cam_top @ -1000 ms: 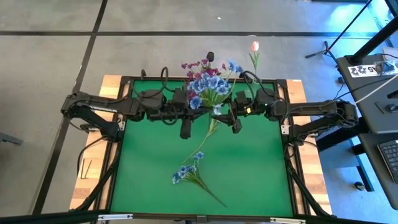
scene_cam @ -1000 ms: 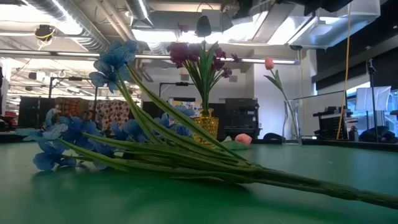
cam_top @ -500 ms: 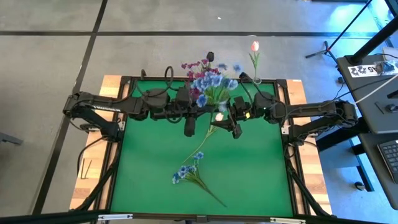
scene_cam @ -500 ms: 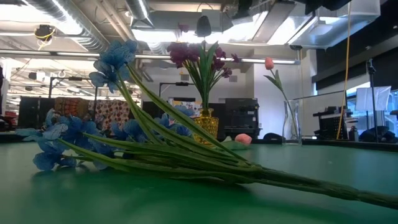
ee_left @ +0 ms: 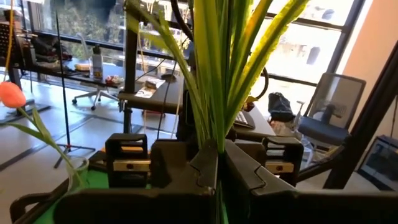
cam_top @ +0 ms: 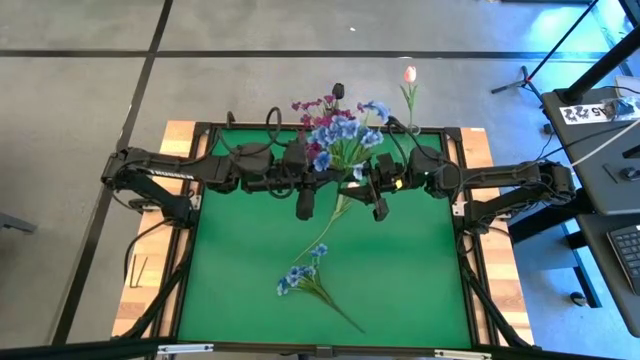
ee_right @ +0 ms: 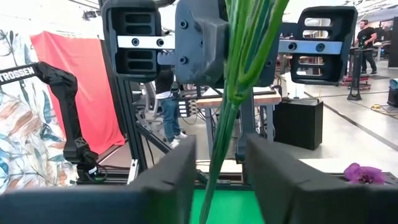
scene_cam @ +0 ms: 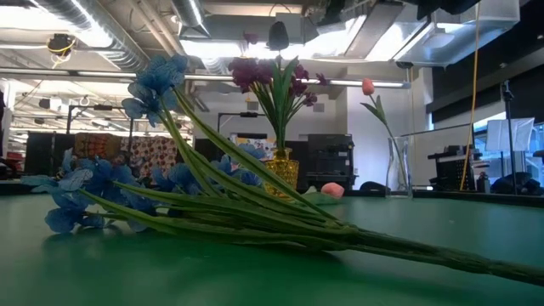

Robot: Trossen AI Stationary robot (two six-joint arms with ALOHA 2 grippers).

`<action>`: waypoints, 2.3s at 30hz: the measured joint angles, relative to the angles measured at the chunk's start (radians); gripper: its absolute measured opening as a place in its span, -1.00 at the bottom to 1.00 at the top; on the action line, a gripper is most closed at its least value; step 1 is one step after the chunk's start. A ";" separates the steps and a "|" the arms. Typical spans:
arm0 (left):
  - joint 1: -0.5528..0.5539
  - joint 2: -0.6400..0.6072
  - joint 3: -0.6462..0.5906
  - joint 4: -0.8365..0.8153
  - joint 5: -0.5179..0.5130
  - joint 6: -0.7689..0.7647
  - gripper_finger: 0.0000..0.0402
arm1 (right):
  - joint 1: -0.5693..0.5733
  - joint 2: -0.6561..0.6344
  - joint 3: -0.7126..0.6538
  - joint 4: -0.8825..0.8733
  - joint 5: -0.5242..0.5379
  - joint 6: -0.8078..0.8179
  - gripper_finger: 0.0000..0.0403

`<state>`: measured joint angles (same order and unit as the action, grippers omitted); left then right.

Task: Sort flowers into vase by color
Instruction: Put the top blue flowers into the transparent vase

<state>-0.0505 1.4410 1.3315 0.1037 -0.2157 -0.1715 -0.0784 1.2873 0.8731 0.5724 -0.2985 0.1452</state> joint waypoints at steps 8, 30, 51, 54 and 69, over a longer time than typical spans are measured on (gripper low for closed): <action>0.000 0.000 0.000 -0.008 0.002 0.000 -0.99 | 0.000 0.000 0.000 -0.004 0.002 -0.030 -0.94; -0.037 -0.081 0.000 -0.084 -0.063 0.049 -0.42 | -0.001 -0.351 -0.002 -0.483 0.361 -0.232 -0.96; -0.058 -0.155 -0.053 -0.285 -0.336 0.175 -0.43 | -0.371 -0.682 -0.268 -0.479 0.441 -0.254 -0.97; -0.045 -0.203 -0.111 -0.251 -0.339 0.168 -0.43 | -0.439 -0.689 -0.300 -0.456 0.437 -0.253 -0.94; -0.030 -0.427 -0.526 0.088 -0.340 0.145 -0.43 | -0.740 -0.657 -0.441 -0.328 0.337 -0.207 -0.94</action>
<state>-0.0807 1.0144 0.8054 0.1912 -0.5560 -0.0260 -0.8183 0.6307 0.4324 0.2448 0.0385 -0.0619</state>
